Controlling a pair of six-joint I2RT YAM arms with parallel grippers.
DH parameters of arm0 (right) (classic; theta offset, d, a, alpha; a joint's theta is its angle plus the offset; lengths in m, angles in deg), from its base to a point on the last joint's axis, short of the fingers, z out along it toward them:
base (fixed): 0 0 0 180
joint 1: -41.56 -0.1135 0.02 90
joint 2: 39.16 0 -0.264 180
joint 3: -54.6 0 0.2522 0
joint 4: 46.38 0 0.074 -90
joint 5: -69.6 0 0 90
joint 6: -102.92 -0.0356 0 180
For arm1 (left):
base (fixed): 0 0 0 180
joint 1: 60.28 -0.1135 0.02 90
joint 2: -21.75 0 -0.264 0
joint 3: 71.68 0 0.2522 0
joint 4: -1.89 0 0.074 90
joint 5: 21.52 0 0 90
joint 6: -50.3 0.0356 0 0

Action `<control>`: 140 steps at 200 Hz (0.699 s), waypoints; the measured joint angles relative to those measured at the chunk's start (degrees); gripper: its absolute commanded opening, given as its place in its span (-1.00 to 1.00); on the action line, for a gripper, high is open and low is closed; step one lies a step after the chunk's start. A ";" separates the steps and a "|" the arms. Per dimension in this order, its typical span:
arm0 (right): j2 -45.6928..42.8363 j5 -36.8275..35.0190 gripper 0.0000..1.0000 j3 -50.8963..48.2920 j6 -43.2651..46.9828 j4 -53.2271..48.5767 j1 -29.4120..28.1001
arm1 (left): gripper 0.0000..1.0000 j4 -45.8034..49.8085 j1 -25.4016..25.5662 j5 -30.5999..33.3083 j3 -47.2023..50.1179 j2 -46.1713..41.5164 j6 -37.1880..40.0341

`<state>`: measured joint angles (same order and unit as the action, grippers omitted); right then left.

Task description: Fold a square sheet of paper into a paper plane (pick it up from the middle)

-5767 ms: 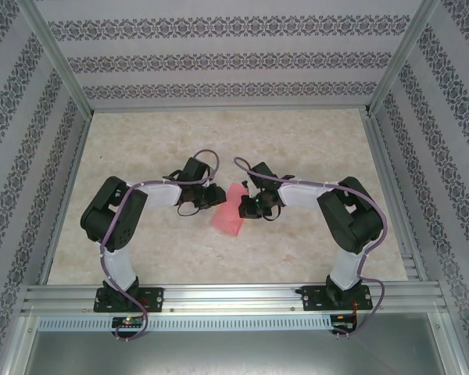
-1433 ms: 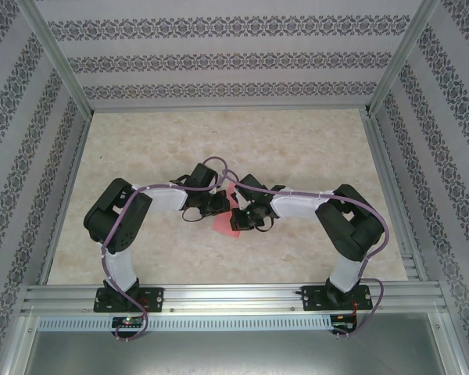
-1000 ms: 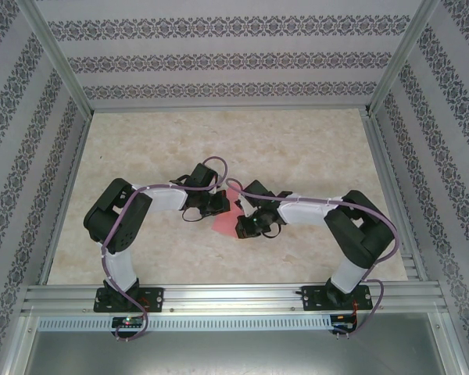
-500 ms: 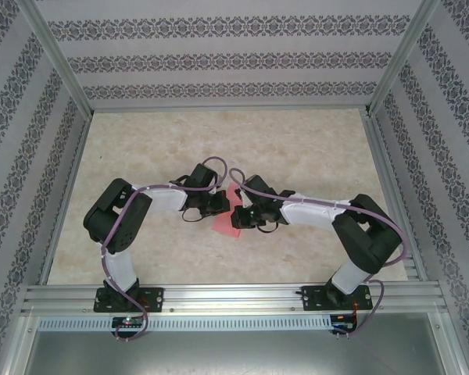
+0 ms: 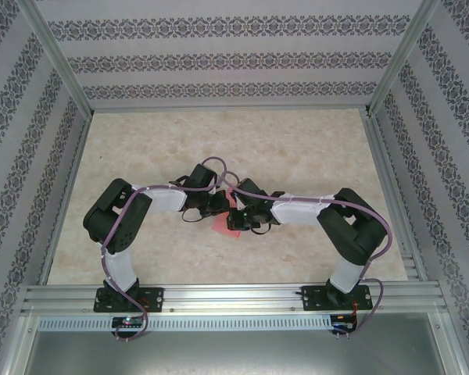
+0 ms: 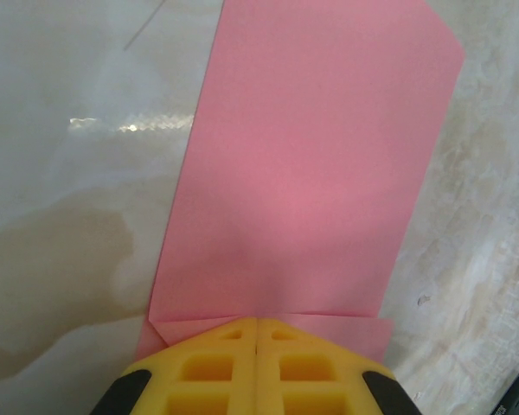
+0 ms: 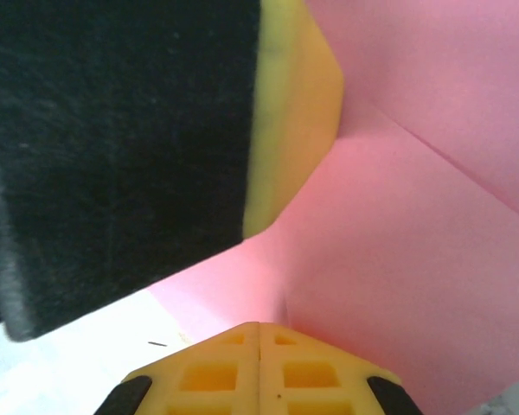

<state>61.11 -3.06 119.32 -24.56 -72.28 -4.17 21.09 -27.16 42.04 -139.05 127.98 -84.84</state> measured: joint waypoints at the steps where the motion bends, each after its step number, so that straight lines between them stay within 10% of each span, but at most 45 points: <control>1: 0.04 0.00 -0.89 0.00 0.00 0.00 0.00 | -0.98 0.00 0.00 0.00 0.00 0.00 0.00; 140: -3.54 3.89 -0.92 -6.23 7.72 1.79 1.27 | -1.00 -0.07 0.02 -0.15 0.00 0.07 -0.22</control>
<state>57.57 0.83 113.09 -16.84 -70.49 -2.90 21.02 -27.14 41.89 -139.05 128.05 -85.06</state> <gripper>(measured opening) 0.050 0.059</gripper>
